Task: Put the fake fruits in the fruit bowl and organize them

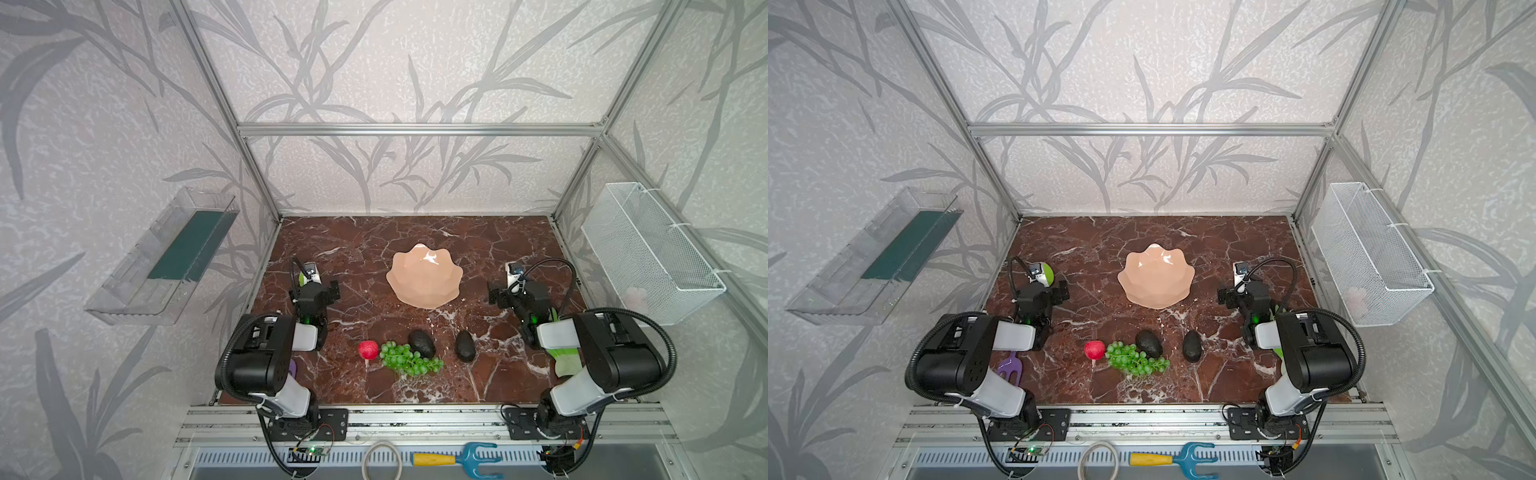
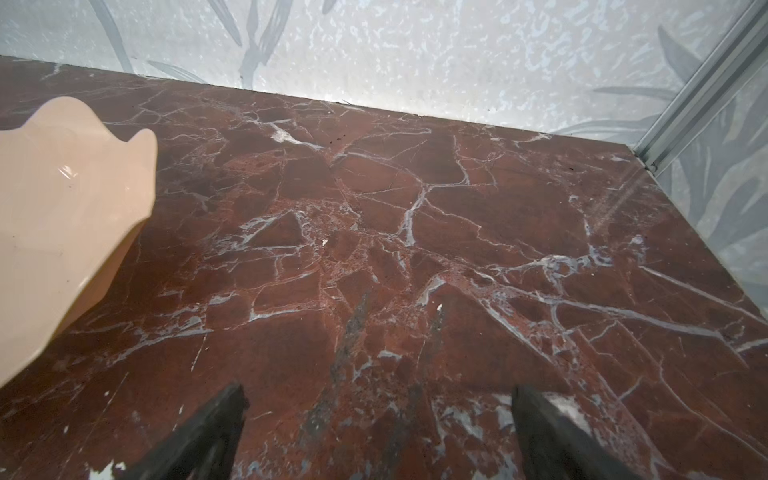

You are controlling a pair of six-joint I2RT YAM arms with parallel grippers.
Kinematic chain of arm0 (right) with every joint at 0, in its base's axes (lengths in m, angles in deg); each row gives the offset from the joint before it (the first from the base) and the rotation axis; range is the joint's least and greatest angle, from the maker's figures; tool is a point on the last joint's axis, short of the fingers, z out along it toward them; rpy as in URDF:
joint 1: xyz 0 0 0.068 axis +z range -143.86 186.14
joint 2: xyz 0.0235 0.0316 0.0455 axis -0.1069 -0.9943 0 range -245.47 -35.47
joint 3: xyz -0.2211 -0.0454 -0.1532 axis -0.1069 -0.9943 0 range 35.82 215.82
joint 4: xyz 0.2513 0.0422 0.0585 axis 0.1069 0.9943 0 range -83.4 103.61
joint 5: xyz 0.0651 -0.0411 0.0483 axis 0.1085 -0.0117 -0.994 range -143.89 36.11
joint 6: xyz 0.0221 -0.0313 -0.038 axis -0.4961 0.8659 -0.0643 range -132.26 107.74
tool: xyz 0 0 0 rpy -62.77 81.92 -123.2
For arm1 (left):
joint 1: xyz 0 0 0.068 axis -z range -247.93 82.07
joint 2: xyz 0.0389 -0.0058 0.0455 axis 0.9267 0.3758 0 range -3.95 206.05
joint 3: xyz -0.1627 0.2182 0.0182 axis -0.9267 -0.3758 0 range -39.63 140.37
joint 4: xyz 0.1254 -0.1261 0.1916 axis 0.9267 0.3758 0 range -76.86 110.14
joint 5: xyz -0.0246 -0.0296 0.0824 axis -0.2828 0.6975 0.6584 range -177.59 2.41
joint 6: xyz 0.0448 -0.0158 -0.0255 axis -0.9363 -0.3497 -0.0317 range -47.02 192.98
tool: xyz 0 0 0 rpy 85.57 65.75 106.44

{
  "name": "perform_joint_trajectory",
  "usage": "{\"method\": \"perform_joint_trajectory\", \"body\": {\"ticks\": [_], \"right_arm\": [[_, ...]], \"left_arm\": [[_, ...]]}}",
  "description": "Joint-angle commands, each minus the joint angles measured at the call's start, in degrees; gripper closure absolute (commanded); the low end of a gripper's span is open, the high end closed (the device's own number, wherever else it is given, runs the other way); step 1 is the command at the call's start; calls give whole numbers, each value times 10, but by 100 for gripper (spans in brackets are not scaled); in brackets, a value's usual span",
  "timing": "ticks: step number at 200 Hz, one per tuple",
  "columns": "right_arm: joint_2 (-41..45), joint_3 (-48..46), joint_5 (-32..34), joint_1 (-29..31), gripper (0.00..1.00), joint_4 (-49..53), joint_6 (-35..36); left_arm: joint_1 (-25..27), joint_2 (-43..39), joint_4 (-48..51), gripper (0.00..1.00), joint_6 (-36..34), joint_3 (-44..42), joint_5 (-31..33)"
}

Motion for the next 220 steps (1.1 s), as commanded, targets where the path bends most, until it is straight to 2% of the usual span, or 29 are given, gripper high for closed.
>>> {"method": "perform_joint_trajectory", "body": {"ticks": [1, 220], "right_arm": [[9, 9, 5, 2, 1, -6, 3], [10, 7, 8, 2, 1, -9, 2]], "left_arm": [[-2, -1, -16, 1, -1, 6, 7], [-4, -6, -12, 1, -2, 8, 5]]}}
